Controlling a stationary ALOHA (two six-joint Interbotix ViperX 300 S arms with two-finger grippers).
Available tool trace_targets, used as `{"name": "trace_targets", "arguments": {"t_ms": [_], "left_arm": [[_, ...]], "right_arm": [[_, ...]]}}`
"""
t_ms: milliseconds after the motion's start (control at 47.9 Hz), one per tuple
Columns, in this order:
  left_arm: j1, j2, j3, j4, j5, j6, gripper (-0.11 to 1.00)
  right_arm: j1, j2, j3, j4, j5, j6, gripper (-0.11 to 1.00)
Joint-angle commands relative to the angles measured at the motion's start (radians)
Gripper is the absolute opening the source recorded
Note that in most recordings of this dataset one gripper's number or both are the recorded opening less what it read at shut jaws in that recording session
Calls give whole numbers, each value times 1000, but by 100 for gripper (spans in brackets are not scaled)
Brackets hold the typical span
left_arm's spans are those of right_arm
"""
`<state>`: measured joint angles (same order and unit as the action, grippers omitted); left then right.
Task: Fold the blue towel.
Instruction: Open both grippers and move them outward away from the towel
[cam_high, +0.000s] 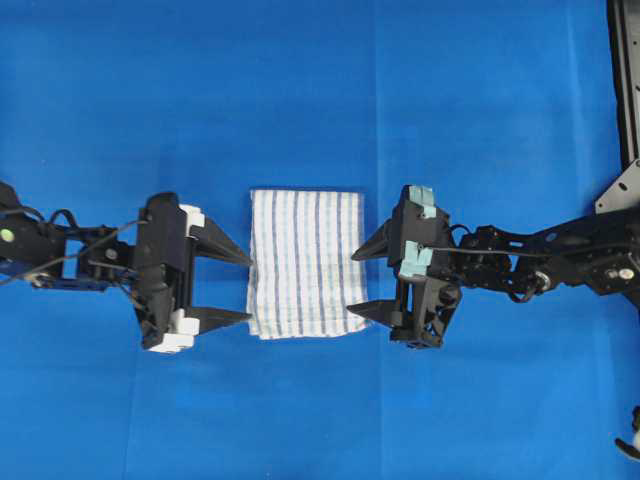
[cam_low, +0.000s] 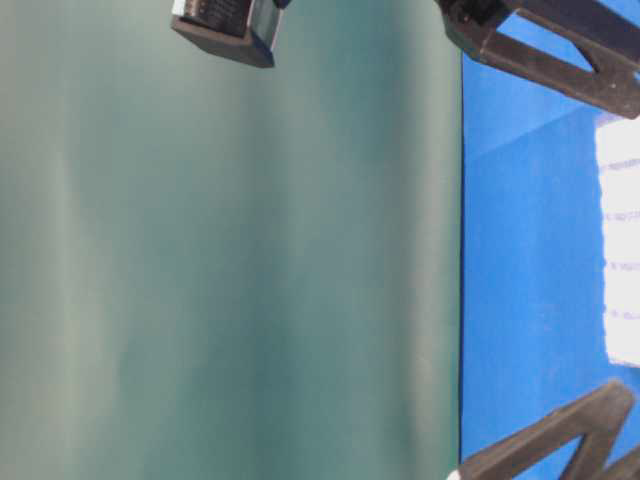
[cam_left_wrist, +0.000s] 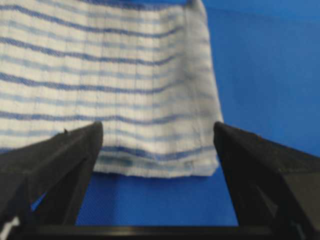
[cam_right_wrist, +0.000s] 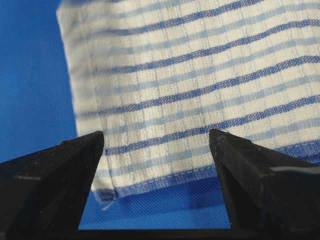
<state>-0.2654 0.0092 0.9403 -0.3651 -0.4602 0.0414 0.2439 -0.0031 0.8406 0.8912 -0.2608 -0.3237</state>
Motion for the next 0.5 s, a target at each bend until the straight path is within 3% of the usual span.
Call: {"name": "trace_targets", "arguments": {"t_ms": [0,480], "left_arm": [[-2,-86,2,0,31,-2,82],[-2,-454,44,6,218,31,80]], "right_arm": [[3,-63,-9,0,-8,-8,87],[-3,-477,121,-14,-5,-176,87]]}}
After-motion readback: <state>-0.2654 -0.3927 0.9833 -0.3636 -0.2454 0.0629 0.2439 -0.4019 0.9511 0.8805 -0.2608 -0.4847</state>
